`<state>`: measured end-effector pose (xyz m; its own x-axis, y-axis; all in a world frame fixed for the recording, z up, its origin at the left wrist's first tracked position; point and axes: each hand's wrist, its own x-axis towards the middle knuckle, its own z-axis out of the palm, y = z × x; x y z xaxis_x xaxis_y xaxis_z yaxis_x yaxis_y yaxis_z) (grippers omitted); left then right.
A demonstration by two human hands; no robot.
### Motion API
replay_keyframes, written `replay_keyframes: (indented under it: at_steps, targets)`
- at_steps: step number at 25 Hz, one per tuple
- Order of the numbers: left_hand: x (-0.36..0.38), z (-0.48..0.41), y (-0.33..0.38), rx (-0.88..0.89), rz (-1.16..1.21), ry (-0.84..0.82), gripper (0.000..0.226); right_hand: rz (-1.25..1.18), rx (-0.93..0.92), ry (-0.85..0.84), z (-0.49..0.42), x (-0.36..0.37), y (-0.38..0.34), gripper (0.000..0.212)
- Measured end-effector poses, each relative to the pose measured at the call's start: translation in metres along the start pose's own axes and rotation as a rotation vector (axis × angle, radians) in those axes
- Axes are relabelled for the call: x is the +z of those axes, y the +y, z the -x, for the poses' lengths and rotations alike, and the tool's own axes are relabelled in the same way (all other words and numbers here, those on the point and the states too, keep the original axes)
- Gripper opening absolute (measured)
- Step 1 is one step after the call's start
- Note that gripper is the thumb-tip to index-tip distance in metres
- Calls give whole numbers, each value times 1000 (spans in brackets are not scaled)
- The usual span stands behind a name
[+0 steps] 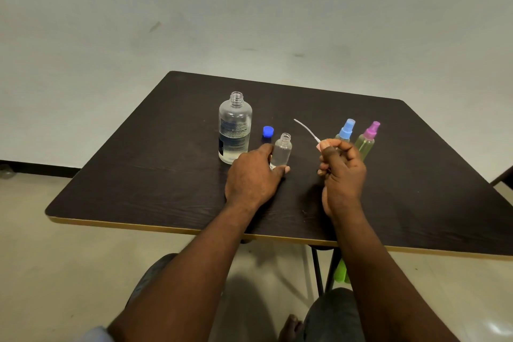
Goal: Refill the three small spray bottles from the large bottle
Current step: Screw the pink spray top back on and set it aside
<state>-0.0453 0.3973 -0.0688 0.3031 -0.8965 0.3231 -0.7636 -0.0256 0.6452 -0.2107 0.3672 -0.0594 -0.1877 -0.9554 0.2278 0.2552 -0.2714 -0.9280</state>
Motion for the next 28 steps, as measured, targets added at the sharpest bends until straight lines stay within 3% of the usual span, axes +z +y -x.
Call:
replay_keyframes:
  at_steps: [3, 8, 14, 20, 28]
  targets:
    - [-2, 1, 0, -6, 21, 10, 48, -228, 88, 36, 0, -5, -5, 10]
    - [-4, 3, 0, -6, 45, 58, 43, -384, 124, 32, -2, -6, -6, 10]
    - [-4, 2, -1, 3, 46, 50, 44, -197, 46, -3, -1, -4, -2, 9]
    - [-5, 3, 2, 27, -3, 55, 42, -295, 63, 1, -6, 0, -5, 19]
    - [-4, 2, 0, 69, -40, -29, 52, 427, -275, -250, -10, 42, -11, 20]
